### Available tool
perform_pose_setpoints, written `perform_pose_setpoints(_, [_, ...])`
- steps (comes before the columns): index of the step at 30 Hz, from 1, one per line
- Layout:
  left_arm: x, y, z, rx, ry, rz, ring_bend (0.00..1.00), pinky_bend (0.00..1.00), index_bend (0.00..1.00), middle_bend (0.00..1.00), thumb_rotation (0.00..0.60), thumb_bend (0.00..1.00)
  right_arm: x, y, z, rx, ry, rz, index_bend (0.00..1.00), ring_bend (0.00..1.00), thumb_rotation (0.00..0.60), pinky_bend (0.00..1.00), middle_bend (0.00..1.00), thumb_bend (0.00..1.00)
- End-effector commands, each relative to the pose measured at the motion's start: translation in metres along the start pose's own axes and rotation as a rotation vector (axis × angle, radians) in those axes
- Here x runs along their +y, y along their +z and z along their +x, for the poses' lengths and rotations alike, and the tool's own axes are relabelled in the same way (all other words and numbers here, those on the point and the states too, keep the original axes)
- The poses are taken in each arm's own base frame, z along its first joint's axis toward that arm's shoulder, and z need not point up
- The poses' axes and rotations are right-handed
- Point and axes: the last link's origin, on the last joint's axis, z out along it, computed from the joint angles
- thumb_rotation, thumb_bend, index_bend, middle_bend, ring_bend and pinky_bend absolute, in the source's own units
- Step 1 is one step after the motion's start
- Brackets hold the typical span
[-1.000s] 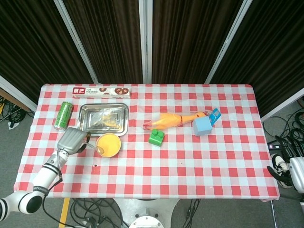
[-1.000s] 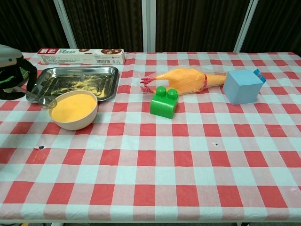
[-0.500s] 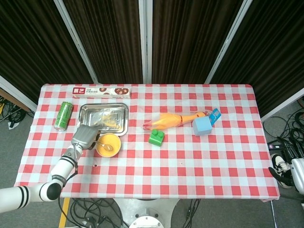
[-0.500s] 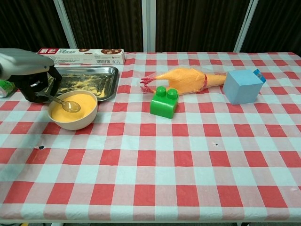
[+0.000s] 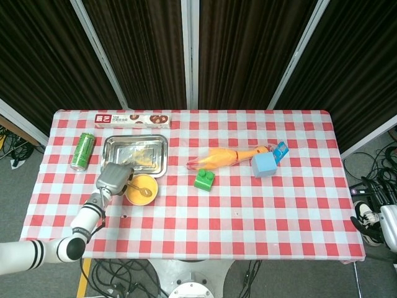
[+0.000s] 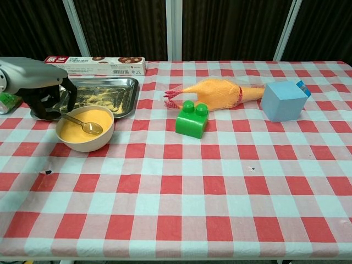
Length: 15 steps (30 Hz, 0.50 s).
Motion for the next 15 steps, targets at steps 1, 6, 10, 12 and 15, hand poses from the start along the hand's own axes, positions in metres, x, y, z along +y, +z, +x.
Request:
perform_pose_setpoints(1, [-0.006,-0.004,0.002,0.019,-0.001,0.009,0.86,0.93,0.48,0.89,0.6,0.42,0.0,0.001,0.002,0.007,-0.006,0.0,0.0,0.0,0.6,0.04,0.12,0.17])
perform_pose_setpoints(6, [-0.014,-0.005,0.0,0.054,-0.002,0.009,0.86,0.93,0.48,0.9,0.6,0.41,0.0,0.004,0.01,0.031,-0.022,0.004,0.0,0.0,0.6,0.04,0.12,0.17])
perform_pose_setpoints(10, [-0.016,-0.002,-0.008,0.059,-0.006,-0.005,0.86,0.93,0.5,0.9,0.6,0.37,-0.001,0.006,0.012,0.037,-0.024,0.002,0.0,0.0,0.6,0.04,0.12,0.17])
perform_pose_setpoints(12, [-0.015,-0.001,-0.011,0.056,-0.011,-0.015,0.86,0.93,0.5,0.91,0.6,0.35,-0.001,0.006,0.012,0.034,-0.023,0.0,0.0,0.0,0.6,0.04,0.12,0.17])
perform_pose_setpoints(15, [-0.012,0.0,-0.012,0.058,-0.004,-0.031,0.86,0.93,0.51,0.91,0.6,0.32,-0.001,0.005,0.011,0.03,-0.021,0.0,0.0,0.0,0.6,0.04,0.12,0.17])
